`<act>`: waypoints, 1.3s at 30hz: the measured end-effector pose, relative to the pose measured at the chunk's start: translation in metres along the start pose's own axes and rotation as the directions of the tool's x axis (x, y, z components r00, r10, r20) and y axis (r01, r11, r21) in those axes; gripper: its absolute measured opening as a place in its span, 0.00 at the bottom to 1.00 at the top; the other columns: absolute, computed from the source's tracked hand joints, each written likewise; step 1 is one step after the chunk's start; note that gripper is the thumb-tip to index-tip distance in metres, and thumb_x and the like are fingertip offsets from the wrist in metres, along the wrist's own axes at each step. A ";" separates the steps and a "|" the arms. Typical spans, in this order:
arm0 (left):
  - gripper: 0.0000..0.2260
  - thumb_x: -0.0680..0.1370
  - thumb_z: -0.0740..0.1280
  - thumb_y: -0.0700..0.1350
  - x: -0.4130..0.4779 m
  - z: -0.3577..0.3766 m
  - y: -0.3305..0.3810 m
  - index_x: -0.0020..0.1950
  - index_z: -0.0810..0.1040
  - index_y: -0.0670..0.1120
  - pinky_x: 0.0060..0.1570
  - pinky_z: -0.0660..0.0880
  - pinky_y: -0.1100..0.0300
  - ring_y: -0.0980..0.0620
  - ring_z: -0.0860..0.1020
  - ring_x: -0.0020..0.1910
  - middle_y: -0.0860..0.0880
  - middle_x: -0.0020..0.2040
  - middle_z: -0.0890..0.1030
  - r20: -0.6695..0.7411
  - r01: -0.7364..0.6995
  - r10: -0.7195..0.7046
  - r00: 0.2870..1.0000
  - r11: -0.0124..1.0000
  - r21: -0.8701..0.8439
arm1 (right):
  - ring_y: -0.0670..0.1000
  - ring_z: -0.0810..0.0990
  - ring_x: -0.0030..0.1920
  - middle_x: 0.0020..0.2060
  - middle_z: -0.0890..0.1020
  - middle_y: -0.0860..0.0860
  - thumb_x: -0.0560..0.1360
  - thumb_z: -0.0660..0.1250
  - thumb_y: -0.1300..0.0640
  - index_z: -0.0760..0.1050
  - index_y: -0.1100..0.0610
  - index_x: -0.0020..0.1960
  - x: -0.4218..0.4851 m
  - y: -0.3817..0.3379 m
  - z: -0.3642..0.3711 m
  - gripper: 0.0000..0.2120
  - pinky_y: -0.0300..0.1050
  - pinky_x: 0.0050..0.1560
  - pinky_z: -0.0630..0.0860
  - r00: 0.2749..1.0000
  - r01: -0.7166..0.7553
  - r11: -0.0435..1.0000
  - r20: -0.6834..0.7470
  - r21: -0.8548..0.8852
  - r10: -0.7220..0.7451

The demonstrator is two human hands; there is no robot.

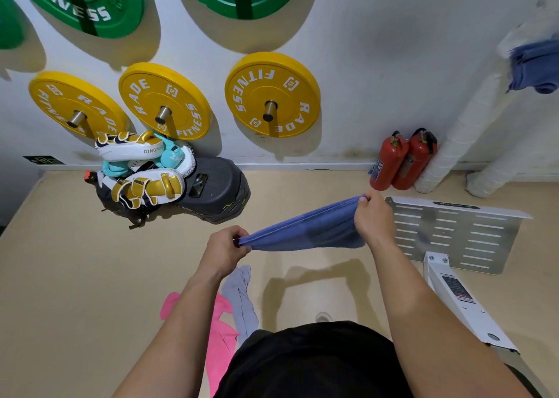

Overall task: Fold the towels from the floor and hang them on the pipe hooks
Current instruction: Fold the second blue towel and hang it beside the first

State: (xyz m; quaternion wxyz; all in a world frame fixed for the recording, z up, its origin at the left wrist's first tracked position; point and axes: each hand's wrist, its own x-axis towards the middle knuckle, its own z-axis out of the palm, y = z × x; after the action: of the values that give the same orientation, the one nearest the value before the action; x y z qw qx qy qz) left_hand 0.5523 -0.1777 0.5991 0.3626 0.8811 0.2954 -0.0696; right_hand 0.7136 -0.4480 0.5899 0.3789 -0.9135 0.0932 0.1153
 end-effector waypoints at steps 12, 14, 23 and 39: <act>0.07 0.81 0.62 0.41 0.007 -0.003 0.015 0.46 0.79 0.45 0.40 0.65 0.57 0.48 0.74 0.42 0.49 0.42 0.80 -0.213 -0.061 0.091 0.973 0.988 0.143 | 0.59 0.73 0.45 0.47 0.78 0.56 0.84 0.52 0.52 0.70 0.54 0.49 0.006 0.012 0.002 0.11 0.49 0.43 0.67 0.997 -0.015 1.000 0.077 0.011 0.014; 0.09 0.82 0.61 0.42 0.007 -0.001 0.015 0.46 0.78 0.44 0.41 0.67 0.55 0.46 0.74 0.43 0.48 0.42 0.80 -0.210 -0.036 0.068 0.975 0.987 0.155 | 0.59 0.73 0.44 0.45 0.77 0.55 0.84 0.53 0.52 0.70 0.54 0.48 0.006 0.012 0.002 0.11 0.49 0.42 0.67 0.998 -0.008 1.000 0.066 0.017 0.007; 0.09 0.81 0.61 0.45 0.012 0.016 0.034 0.47 0.80 0.46 0.43 0.68 0.58 0.47 0.77 0.44 0.49 0.43 0.82 -0.260 0.131 -0.141 0.955 0.990 -0.055 | 0.55 0.76 0.45 0.43 0.79 0.51 0.82 0.59 0.53 0.75 0.56 0.48 0.006 0.005 0.005 0.10 0.44 0.45 0.68 0.999 -0.035 0.970 -0.017 0.240 0.041; 0.09 0.72 0.68 0.39 0.008 0.031 0.094 0.46 0.86 0.50 0.55 0.81 0.49 0.52 0.85 0.44 0.50 0.41 0.87 -0.014 0.027 -0.039 0.999 0.873 -0.487 | 0.44 0.84 0.45 0.42 0.86 0.43 0.75 0.71 0.55 0.85 0.49 0.46 -0.031 -0.045 0.039 0.04 0.38 0.47 0.77 0.844 0.162 0.884 0.403 0.439 -0.355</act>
State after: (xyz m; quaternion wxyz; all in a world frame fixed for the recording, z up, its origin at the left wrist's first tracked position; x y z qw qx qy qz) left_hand 0.6156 -0.2478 0.6305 0.5678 0.7572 0.3226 0.0110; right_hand 0.6905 -0.3865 0.6019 0.5754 -0.7679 -0.1076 0.2601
